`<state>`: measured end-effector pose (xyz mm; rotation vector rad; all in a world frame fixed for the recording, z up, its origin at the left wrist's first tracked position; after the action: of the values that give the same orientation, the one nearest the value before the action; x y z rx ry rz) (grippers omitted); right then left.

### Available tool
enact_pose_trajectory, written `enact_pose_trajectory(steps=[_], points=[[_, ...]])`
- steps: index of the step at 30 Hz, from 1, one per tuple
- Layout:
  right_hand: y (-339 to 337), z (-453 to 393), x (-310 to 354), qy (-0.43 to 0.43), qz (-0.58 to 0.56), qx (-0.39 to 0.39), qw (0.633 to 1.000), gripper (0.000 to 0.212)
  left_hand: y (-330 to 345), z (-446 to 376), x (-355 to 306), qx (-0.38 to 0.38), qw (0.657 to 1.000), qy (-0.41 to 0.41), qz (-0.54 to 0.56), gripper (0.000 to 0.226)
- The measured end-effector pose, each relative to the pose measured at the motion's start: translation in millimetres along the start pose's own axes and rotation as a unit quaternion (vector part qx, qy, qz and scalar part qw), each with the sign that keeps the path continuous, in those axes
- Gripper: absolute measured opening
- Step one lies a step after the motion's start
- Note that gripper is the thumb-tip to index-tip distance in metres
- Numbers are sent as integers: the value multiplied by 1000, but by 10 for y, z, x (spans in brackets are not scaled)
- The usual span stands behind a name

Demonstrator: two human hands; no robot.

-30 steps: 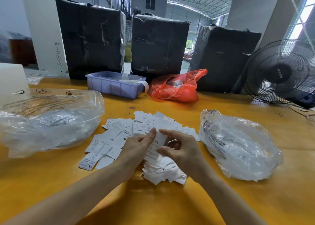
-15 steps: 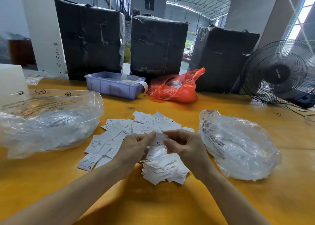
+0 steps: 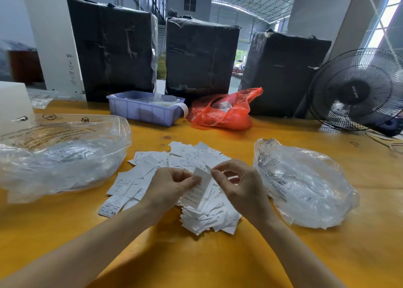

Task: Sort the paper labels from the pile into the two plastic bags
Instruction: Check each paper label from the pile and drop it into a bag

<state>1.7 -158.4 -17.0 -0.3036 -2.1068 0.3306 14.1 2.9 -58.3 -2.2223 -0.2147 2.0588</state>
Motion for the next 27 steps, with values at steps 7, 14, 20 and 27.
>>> enact_pose_trajectory(steps=[7, 14, 20, 27], points=[[48, 0, -35, 31, -18, 57, 998, 5, 24, 39, -68, 17, 995, 60, -79, 8], [53, 4, -56, 42, -10, 117, 992, 8, 40, 71, -152, 38, 980, 110, -160, 5], [-83, -46, -85, 75, -135, 1, 988, 11, 9, 43, -180, 33, 981, 104, -161, 8], [-102, -35, -74, 38, -33, 62, 997, 37, -12, 42, -167, 50, 982, 86, -163, 12]])
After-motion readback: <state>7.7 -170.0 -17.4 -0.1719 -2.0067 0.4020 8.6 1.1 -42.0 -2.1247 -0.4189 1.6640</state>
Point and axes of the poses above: each hand's wrist, its own z-axis away from the middle knuckle, its own y-axis out of the palm, x = y × z, the point moved 5 cm from there along -z, towards the middle knuckle, and after that the axes turned 8 degrees about -z, right-handed, at the moved point
